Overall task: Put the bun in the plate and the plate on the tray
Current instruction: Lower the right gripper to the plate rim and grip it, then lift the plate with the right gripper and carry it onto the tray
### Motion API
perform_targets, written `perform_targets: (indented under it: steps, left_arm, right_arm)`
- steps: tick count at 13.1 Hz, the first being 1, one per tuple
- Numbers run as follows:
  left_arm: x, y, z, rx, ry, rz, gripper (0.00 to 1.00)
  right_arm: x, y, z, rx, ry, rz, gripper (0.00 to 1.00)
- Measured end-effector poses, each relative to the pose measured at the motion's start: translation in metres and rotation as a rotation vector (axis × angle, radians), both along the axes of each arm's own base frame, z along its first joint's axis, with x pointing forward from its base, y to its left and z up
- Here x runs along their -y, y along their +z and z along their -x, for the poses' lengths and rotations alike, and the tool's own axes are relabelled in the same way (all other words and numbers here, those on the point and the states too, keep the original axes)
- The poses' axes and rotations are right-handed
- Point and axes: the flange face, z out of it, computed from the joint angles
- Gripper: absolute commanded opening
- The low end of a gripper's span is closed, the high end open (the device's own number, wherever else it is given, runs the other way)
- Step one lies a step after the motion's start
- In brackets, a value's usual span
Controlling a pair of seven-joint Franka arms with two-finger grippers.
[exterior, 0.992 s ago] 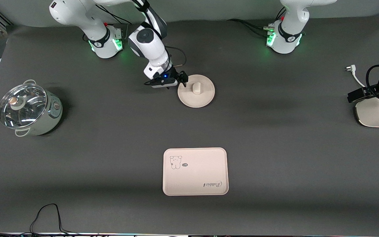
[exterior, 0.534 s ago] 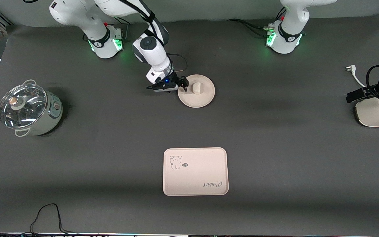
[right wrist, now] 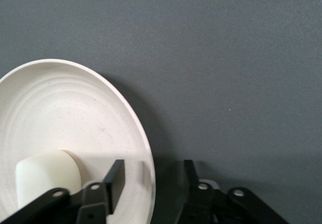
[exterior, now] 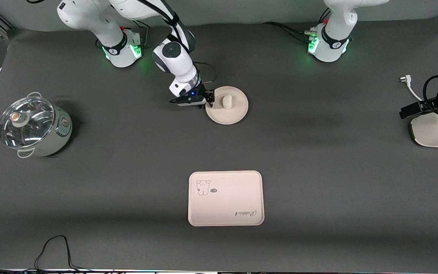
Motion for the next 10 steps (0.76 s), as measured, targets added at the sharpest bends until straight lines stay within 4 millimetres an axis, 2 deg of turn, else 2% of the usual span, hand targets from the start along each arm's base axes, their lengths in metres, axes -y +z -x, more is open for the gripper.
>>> perform_targets:
  steps: [2, 3, 10]
  left_arm:
    - [0.0001, 0.0000, 0.0000, 0.000, 0.000, 0.000, 1.00]
    - [0.0001, 0.0000, 0.0001, -0.001, 0.000, 0.001, 1.00]
    - [0.0013, -0.0012, -0.0004, -0.003, -0.002, 0.002, 1.00]
  right_arm:
    - [0.0000, 0.0000, 0.0000, 0.000, -0.001, 0.000, 0.17]
    - [-0.0001, 0.0001, -0.0001, 0.000, -0.001, 0.000, 0.13]
    - [-0.0013, 0.0016, -0.0009, 0.004, -0.001, -0.005, 0.00]
